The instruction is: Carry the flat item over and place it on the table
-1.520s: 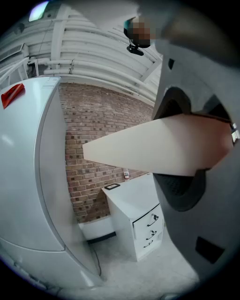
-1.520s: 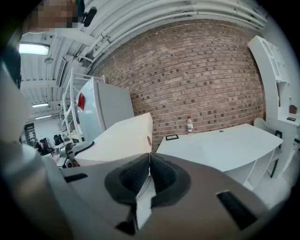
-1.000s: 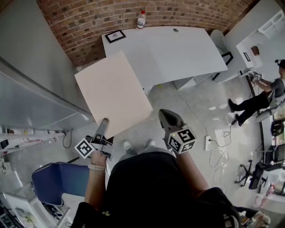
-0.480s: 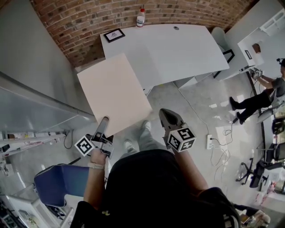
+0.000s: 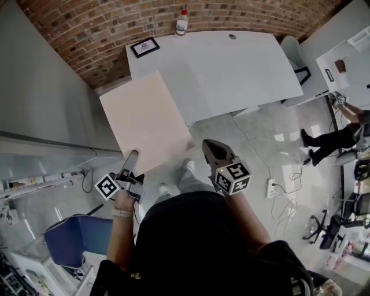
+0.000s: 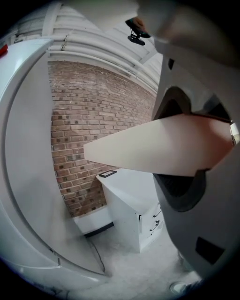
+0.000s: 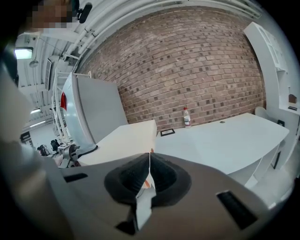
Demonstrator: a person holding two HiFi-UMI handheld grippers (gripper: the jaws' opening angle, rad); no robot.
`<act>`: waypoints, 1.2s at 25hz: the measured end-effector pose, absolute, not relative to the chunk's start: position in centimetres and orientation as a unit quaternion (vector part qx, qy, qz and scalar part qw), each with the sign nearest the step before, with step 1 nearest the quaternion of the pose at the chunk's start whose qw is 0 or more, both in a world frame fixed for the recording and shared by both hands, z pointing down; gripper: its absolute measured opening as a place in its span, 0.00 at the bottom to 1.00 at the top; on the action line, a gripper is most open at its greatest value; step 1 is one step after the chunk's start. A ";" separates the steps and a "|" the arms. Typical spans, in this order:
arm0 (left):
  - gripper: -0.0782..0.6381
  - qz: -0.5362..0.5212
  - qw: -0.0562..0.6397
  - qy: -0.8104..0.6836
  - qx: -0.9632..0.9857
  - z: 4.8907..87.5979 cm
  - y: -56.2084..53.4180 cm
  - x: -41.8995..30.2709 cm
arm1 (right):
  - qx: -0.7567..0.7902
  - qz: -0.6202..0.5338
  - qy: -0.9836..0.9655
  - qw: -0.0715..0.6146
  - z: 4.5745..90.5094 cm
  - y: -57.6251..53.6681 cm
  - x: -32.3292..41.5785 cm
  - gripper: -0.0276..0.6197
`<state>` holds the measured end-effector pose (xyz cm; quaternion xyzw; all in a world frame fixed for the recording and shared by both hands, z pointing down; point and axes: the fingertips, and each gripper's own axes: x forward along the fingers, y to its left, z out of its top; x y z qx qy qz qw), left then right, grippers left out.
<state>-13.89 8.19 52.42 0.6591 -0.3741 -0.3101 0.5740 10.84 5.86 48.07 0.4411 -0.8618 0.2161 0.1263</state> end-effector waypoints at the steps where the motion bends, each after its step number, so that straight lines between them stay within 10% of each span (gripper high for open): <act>1: 0.51 -0.306 0.577 -0.378 0.656 52.7 7.5 -13.6 | 0.437 0.218 -0.863 0.127 48.3 5.1 11.0 0.06; 30: 0.51 -0.218 0.620 -0.422 0.625 61.4 -5.6 -9.2 | 0.377 0.275 -0.867 0.175 55.4 -6.1 13.4 0.06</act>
